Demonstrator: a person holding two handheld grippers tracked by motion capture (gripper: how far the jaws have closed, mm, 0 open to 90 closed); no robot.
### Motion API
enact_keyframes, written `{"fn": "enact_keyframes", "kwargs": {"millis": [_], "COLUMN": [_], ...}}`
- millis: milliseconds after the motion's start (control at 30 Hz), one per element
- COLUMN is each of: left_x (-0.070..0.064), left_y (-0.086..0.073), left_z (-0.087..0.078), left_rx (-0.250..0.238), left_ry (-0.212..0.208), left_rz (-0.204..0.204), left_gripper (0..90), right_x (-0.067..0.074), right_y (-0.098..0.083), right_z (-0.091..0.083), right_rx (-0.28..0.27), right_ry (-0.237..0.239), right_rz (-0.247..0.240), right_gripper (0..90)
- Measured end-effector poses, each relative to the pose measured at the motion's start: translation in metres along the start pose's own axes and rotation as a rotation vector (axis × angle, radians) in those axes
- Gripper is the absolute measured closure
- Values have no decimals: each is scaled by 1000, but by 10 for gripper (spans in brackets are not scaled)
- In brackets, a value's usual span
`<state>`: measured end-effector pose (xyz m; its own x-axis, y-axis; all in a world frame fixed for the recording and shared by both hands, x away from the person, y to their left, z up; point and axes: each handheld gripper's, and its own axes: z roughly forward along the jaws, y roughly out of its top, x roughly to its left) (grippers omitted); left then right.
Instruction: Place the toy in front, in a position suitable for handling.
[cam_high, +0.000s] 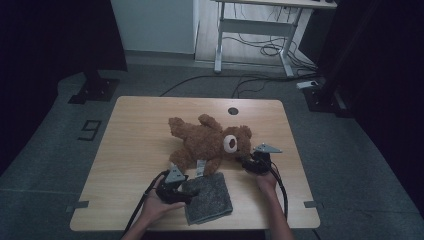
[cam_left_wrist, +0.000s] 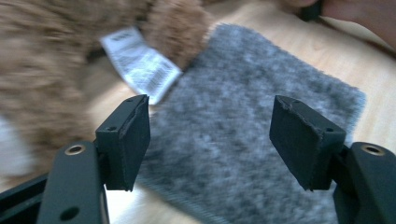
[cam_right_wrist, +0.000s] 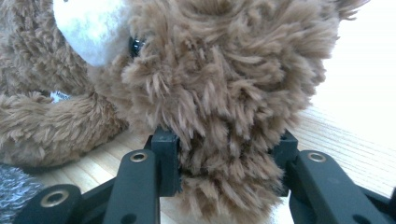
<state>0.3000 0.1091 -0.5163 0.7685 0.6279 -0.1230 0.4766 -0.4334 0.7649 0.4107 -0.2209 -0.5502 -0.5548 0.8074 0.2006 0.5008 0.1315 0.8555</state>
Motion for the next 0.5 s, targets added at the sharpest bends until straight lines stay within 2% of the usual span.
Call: {"fn": "enact_keyframes", "kwargs": {"millis": [200,233,500], "left_x": [-14,-19,-35], "left_y": [1,1,0], "left_z": [10,15,29], "left_rx": [20,33,64], "left_ry": [-20,-30,-70], "left_rz": [18,29,43], "left_gripper": [268,257,192], "right_x": [1,1,1], "right_y": [-1,-1,-1], "right_z": [-1,-1,-1], "right_rx": [2,3,3], "right_ry": [-1,-1,-2], "right_rz": [-1,-2,-2], "right_gripper": [582,582,580]}}
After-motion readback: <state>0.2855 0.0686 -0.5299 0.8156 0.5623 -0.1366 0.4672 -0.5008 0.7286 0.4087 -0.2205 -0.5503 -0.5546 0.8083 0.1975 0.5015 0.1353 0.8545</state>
